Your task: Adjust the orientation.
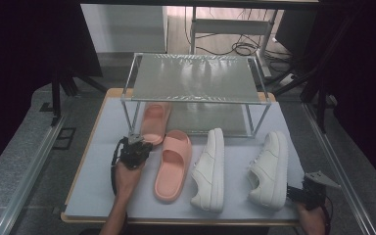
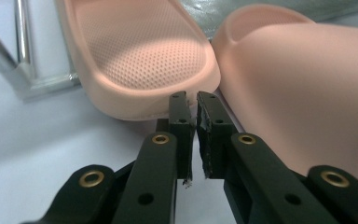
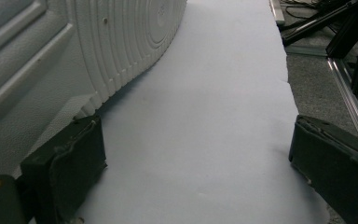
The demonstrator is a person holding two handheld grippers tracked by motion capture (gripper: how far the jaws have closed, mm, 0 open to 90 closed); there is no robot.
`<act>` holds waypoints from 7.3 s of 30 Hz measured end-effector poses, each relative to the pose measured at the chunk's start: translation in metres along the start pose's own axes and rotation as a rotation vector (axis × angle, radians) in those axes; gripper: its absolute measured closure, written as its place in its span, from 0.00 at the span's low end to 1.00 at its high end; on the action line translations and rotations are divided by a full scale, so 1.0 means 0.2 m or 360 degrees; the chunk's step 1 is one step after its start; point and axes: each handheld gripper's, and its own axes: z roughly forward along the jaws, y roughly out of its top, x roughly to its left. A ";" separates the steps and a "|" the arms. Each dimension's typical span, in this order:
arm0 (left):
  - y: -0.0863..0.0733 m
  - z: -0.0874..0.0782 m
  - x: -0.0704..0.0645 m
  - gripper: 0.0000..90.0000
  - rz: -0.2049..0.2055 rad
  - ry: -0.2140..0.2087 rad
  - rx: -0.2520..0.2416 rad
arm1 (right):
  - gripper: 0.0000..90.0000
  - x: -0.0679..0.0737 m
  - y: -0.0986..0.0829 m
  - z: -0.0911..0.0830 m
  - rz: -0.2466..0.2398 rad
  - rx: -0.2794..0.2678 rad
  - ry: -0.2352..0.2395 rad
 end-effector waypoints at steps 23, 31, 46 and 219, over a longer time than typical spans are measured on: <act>0.13 0.19 0.06 0.96 -0.0061 0.0020 0.0013 | 0.04 0.00 0.00 0.00 0.0000 0.0000 0.0000; 0.12 0.12 0.04 0.96 -0.0050 -0.0024 0.0003 | 0.04 0.00 0.00 0.00 0.0000 -0.0001 0.0000; 0.06 -0.11 0.00 0.86 -0.0021 -0.0188 -0.0034 | 0.04 0.00 0.00 0.00 -0.0002 -0.0001 -0.0001; -0.13 -0.16 -0.15 0.99 0.0075 -0.0274 0.0091 | 0.05 0.00 0.00 0.00 -0.0004 0.0002 0.0000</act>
